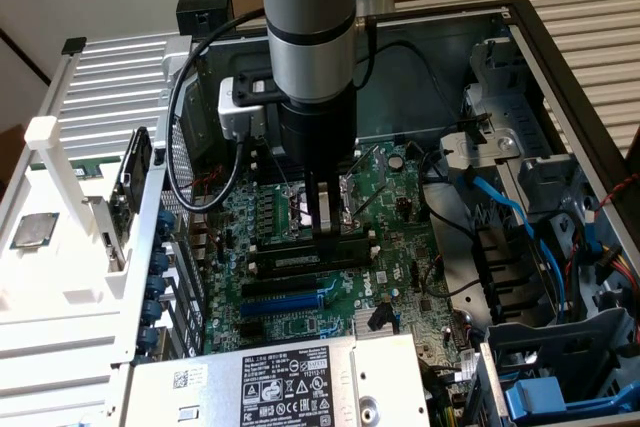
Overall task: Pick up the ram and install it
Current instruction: 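Insert the ram into the slot, then press down the ram until it locks into place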
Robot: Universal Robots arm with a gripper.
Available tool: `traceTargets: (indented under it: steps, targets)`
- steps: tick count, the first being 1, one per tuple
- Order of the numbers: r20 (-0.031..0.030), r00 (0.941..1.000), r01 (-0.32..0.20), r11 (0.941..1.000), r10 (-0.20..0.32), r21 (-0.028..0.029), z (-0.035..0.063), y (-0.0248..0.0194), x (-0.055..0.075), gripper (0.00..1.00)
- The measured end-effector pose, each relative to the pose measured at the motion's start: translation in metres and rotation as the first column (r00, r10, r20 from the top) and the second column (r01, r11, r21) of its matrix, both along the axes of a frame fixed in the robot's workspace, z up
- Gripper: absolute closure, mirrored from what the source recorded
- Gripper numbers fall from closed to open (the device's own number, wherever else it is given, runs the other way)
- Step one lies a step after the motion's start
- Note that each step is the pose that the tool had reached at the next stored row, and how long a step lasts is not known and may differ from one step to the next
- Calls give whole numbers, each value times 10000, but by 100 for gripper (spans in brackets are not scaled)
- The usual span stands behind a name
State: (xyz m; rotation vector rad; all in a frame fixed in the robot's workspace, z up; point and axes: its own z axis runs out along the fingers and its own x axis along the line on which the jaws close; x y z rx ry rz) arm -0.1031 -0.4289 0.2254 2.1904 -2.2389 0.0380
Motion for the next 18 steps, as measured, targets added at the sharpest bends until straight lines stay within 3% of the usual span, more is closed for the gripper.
traceTargets:
  steps: [12, 18]
  targets:
    - [8, 10000, -2, 10000, 2, -1, 153, -1, -9, 80]
    - [8, 10000, -2, 10000, 2, -1, 159, -1, -11, 80]
